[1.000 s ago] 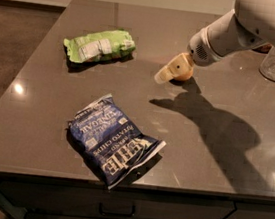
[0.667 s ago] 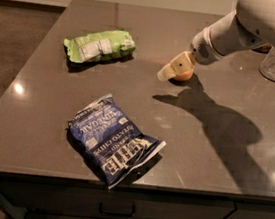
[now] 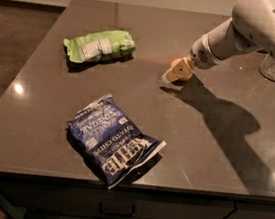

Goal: Pick orange

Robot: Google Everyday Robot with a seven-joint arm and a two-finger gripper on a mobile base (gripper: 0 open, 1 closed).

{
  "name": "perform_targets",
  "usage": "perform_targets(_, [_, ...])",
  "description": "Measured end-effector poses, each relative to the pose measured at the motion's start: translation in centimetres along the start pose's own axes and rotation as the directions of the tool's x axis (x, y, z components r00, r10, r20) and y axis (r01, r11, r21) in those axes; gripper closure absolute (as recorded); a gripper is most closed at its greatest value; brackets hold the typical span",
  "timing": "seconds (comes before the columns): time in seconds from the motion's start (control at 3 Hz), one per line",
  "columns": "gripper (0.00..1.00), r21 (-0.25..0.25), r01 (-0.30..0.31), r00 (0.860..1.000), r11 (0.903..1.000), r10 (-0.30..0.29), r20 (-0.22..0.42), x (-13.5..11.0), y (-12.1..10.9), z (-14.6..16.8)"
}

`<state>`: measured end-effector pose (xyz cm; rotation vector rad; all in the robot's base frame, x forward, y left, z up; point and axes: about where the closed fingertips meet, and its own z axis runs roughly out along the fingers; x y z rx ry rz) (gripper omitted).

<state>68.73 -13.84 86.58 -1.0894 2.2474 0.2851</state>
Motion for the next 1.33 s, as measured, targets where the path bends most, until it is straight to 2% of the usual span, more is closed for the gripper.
perform_targets(0.33, [0.44, -0.014, 0.0, 1.0, 0.9999, 0.0, -0.007, 0.2, 0.0, 0.6])
perform_targets(0.67, [0.75, -0.019, 0.012, 1.0, 0.9997, -0.012, 0.016, -1.2, -0.2, -0.9])
perform_targets(1.0, [1.0, 0.002, 0.058, 0.996, 0.9983, -0.058, 0.07, -5.0, -0.6, -6.0])
perform_targets(1.33, [1.0, 0.002, 0.058, 0.996, 0.9983, -0.058, 0.07, -5.0, -0.6, -6.0])
